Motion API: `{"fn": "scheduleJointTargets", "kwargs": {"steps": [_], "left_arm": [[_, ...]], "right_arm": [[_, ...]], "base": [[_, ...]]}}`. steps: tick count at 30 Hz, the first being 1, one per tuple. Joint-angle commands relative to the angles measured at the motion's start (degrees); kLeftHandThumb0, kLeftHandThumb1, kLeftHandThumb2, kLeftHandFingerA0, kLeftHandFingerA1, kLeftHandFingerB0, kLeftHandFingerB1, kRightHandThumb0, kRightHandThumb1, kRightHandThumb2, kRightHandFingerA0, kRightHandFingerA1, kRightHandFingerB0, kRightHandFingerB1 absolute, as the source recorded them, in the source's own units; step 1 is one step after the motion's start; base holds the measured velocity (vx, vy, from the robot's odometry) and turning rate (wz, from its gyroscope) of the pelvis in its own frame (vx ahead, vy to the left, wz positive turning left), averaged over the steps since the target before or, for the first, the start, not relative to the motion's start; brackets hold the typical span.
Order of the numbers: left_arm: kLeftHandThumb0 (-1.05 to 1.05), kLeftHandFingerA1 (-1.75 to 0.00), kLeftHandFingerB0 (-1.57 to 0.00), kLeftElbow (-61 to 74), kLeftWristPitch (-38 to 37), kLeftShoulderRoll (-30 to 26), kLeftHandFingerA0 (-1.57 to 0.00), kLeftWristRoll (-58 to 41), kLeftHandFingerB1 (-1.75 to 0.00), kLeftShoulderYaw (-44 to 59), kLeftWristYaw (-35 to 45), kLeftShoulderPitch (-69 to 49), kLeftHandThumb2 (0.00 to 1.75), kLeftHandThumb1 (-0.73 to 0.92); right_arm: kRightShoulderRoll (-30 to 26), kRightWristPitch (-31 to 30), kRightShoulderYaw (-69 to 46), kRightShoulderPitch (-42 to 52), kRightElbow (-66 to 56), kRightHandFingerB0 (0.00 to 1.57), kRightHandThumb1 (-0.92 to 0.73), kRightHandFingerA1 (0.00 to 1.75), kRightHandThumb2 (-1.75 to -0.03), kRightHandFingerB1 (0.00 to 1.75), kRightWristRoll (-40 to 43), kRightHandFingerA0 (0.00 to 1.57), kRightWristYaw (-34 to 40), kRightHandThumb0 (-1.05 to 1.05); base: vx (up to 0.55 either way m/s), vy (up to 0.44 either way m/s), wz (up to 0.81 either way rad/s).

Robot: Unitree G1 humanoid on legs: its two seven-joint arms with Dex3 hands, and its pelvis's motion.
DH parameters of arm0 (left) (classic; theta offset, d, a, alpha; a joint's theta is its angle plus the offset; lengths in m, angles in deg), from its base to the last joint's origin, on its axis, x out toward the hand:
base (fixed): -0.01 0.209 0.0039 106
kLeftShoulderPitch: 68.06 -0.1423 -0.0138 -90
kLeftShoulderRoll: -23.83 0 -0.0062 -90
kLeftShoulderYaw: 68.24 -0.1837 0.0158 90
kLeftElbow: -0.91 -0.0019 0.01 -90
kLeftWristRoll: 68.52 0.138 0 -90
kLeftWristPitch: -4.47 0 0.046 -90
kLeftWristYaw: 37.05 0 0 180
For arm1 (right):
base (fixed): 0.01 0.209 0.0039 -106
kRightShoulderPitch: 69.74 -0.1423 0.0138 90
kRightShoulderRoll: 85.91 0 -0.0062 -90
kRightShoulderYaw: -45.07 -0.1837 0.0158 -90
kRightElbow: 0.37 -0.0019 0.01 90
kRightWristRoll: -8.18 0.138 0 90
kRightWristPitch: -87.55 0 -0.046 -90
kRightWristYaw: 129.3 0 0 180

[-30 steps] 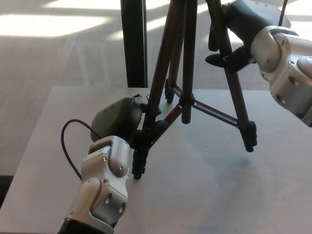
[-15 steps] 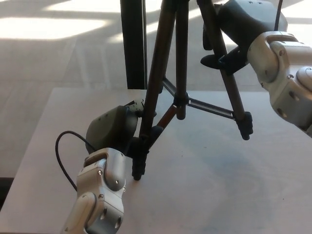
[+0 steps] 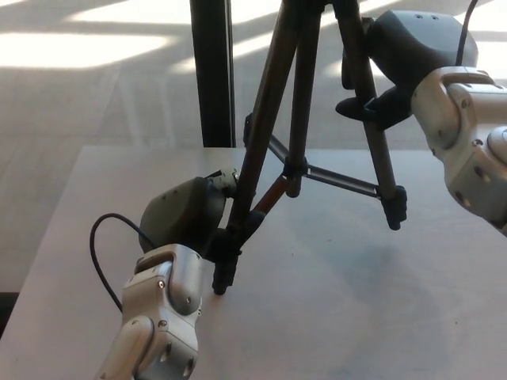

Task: Use both hands of the robot to pick up the tripod lying in the middle of the desk and make it stand upright on the desk

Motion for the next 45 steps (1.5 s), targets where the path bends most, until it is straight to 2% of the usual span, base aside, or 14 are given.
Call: {"fn": "scheduleJointTargets", "kwargs": {"steps": [1, 9, 12, 19, 23, 25, 26, 27, 29, 30, 39, 40, 41, 45], "left_arm": [[-0.24, -1.32, -0.65, 0.3, 4.7, -2.5, -0.82, -1.6, -0.62, -1.4, 6.5, -1.5, 0.79, 0.65], [-0.3, -0.95, -0.61, 2.1, 7.6, -3.3, -0.58, -2.3, -0.67, -2.1, 11.5, 1.5, 0.7, 0.69], [-0.27, -1.43, -0.66, 2.7, 8.7, -1.9, -0.77, -3.4, -0.7, -1.6, 11.3, 1.6, 0.75, 0.64], [-0.19, -1.32, -0.8, 3.1, 10.0, -1.6, -0.7, -7.1, -0.95, -0.7, 13.4, 2.2, 0.86, 0.59], [-0.29, -1.09, -0.68, 3.2, 9.3, -3.0, -0.63, -7.5, -0.7, -1.6, 14.1, 2.5, 0.66, 0.7], [-0.58, -0.92, -0.23, 2.9, 10.7, -4.2, -0.46, -7.1, -0.42, -2.7, 16.3, 3.1, 0.6, 0.68], [-0.58, -0.92, -0.23, 3.2, 11.0, -4.5, -0.46, -7.1, -0.42, -3.0, 16.7, 3.1, 0.6, 0.68], [-0.94, -0.2, 0.0, 2.7, 11.9, -6.1, 0.0, -6.8, 0.0, -4.4, 20.0, 3.7, 0.93, 0.56], [-0.95, 0.0, 0.0, 2.8, 14.7, -6.6, 0.0, -6.8, 0.0, -5.1, 22.5, 4.6, 0.6, 0.65], [-0.99, 0.0, 0.0, 3.2, 14.9, -8.0, 0.0, -5.7, 0.0, -6.2, 23.7, 5.2, 0.83, 0.57], [-1.05, 0.0, 0.0, 3.0, 16.6, -10.4, 0.0, -4.3, 0.0, -8.5, 23.2, 5.9, 0.63, 0.73], [-1.04, -0.25, 0.0, 3.2, 16.4, -10.8, 0.0, -4.3, 0.0, -8.6, 23.1, 5.7, 1.01, 0.6], [-1.05, 0.0, 0.0, 3.5, 16.3, -10.9, 0.0, -4.4, 0.0, -8.6, 22.9, 5.5, 0.63, 0.73], [-1.04, 0.0, 0.0, 5.4, 17.2, -11.7, 0.0, -5.7, 0.0, -7.8, 23.0, 4.1, 0.8, 0.59]], "right_arm": [[-0.3, -2.0, 4.4, 1.8, 6.0, 0.66, -0.79, 1.54, -0.71, 0.71, -7.8, 0.82, -11.5, -0.37], [4.1, -1.0, 6.3, -4.7, 19.0, 0.71, -0.74, 1.57, -0.76, 0.95, -8.2, 0.82, -15.2, -0.42], [5.1, 0.8, 4.9, -4.7, 18.8, 0.63, -0.77, 1.45, -0.72, 0.75, -7.7, 0.79, -12.7, -0.39], [7.2, 2.7, 3.2, -5.2, 21.3, 0.57, -0.73, 1.44, -0.71, 0.67, -8.5, 0.8, -14.7, -0.36], [7.8, 3.4, 1.0, -3.8, 20.1, 0.53, -0.68, 1.5, -0.73, 0.68, -8.6, 0.79, -14.9, -0.35], [8.9, 2.3, -1.0, -3.6, 20.9, 0.02, -0.55, 0.74, -0.92, 0.24, -7.2, 0.37, -17.7, -0.69], [9.2, 2.3, -1.0, -4.0, 21.9, 0.02, -0.55, 0.74, -0.92, 0.24, -7.2, 0.37, -19.5, -0.69], [9.0, 2.3, 2.3, -5.2, 23.6, 0.0, -0.67, 0.13, -1.04, 0.06, -10.7, 0.0, -22.2, -1.05], [8.4, 3.7, 5.5, -6.0, 24.2, 0.0, -0.83, 0.0, -0.66, 0.0, -13.7, 0.0, -24.6, -1.05], [7.8, 3.8, 6.7, -6.3, 23.4, 0.0, -0.85, 0.0, -0.68, 0.0, -14.8, 0.0, -25.9, -1.05], [6.7, 0.5, 0.5, -4.4, 20.5, 0.0, -0.8, 0.0, -0.7, 0.0, -9.8, 0.0, -31.7, -1.05], [6.5, 0.5, 0.2, -4.2, 20.2, 0.0, -0.81, 0.0, -0.7, 0.0, -9.8, 0.0, -32.4, -1.05], [6.3, 0.5, 0.0, -4.0, 19.8, 0.0, -0.81, 0.0, -0.7, 0.0, -10.2, 0.0, -32.7, -1.05], [6.2, 0.3, -3.9, -2.2, 19.1, 0.0, -0.76, 0.0, -0.67, 0.0, -9.4, 0.0, -32.0, -1.05]], "base": [[0.0, 0.0, 0.0], [0.0, 0.0, 0.0], [0.0, 0.0, 0.0], [0.0, 0.0, 0.0], [0.0, 0.0, 0.0], [0.0, 0.0, 0.0], [0.0, 0.0, 0.0], [0.0, 0.0, 0.0], [0.0, 0.0, 0.0], [0.0, 0.0, 0.0], [0.0, 0.0, 0.0], [0.0, 0.0, 0.0], [0.0, 0.0, 0.0], [0.0, 0.0, 0.0]]}}
